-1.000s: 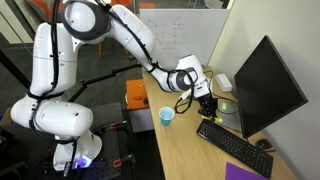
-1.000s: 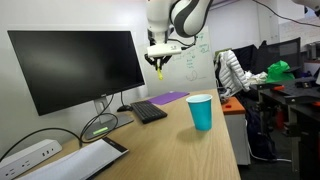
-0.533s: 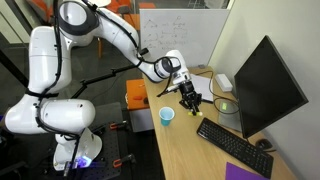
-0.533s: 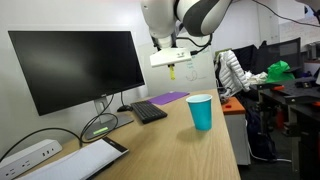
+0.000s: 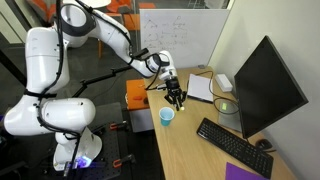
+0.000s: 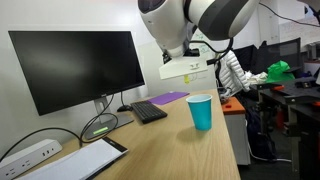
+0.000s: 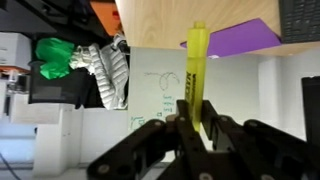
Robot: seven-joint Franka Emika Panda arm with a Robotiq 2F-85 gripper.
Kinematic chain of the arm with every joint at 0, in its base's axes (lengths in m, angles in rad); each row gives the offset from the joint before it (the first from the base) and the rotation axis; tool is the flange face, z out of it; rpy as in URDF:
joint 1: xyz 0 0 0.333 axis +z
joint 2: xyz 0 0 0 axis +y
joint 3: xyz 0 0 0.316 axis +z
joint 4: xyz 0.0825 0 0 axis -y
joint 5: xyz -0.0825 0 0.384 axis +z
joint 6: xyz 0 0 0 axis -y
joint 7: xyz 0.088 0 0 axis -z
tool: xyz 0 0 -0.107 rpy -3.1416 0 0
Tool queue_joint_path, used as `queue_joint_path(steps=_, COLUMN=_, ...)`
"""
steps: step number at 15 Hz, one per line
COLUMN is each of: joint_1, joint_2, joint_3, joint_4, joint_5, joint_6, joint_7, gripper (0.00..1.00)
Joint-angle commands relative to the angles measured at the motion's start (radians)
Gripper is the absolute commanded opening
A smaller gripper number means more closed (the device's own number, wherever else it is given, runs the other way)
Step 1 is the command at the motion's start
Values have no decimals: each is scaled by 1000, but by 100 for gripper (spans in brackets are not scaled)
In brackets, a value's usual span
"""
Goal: Put the yellow marker inside the blue cup
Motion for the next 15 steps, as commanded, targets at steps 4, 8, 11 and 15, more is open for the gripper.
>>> queue_joint_path(steps=4, joint_1=-59, joint_2=-65, joint_3=139, joint_4=67, joint_5=-63, joint_6=-154, joint_7=130, gripper=5)
queue_joint_path(steps=8, joint_1=-143, joint_2=-88, joint_3=252, joint_4=109, joint_5=-75, joint_6=-257, joint_7=164, gripper=5)
queue_joint_path(steps=11, joint_1=-246, joint_2=-107, joint_3=361, joint_4=143, joint_5=-87, joint_6=-299, joint_7=195, gripper=5)
queue_joint_path(steps=15, joint_1=-413, joint_2=-117, joint_3=523, joint_4=200, joint_5=-97, joint_6=-284, joint_7=280, gripper=5)
